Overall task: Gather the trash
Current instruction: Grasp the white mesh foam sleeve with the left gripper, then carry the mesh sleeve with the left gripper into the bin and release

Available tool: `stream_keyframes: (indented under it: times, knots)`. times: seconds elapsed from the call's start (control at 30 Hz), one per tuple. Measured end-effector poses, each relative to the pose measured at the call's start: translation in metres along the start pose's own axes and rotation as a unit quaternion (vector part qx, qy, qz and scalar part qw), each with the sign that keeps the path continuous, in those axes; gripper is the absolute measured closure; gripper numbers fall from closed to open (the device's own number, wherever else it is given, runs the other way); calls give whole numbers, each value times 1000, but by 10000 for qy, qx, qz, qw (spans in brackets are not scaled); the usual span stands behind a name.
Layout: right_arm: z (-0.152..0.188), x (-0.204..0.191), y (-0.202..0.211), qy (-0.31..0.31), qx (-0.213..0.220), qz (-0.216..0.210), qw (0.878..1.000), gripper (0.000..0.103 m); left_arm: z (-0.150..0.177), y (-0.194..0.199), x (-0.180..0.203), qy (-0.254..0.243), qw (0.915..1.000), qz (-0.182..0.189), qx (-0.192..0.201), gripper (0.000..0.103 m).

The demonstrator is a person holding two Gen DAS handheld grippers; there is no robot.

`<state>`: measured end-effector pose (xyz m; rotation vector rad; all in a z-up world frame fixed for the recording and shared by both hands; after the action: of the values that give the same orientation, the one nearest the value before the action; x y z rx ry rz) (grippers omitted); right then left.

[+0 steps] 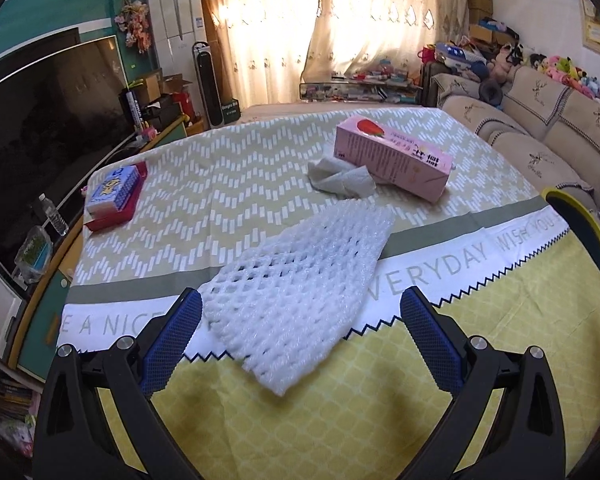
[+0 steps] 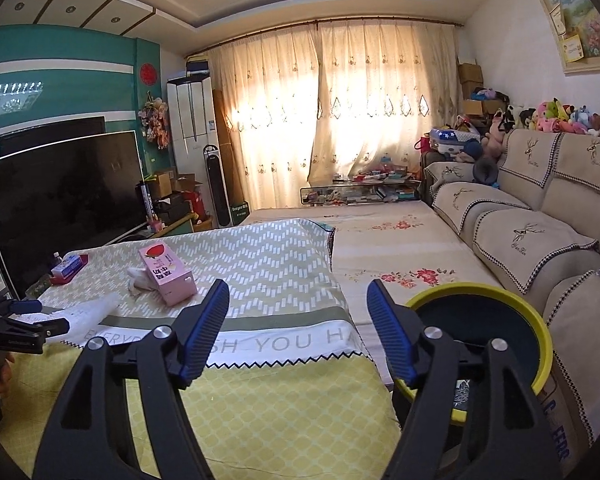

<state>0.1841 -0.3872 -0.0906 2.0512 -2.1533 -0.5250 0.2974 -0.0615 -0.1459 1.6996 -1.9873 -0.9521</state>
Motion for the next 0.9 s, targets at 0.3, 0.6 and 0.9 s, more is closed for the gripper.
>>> stream_keyframes:
  times: [0.3, 0.6, 0.9]
  knots:
    - [2, 3, -6, -104, -105, -34, 9999, 35, 0, -37, 11, -359, 9981, 104, -487, 36]
    - [3, 5, -8, -169, -152, -25, 9997, 35, -8, -29, 12, -338, 9989, 164, -295, 92]
    - [1, 7, -4, -199, -1, 23, 9998, 35, -13, 21, 25, -285, 9988, 380, 120, 92]
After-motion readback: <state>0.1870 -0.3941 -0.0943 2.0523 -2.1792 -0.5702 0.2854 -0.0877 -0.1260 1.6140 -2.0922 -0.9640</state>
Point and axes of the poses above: each gripper's, at about its wrist camera, not at the fingertips, and y roughly against the way its jaws point, x to its right, z to its underside, the point moved 5 cm from there along -y, roughly the way its jaws point, and after that the axes turned 6 degrees about -z, right-handed, at the moved point
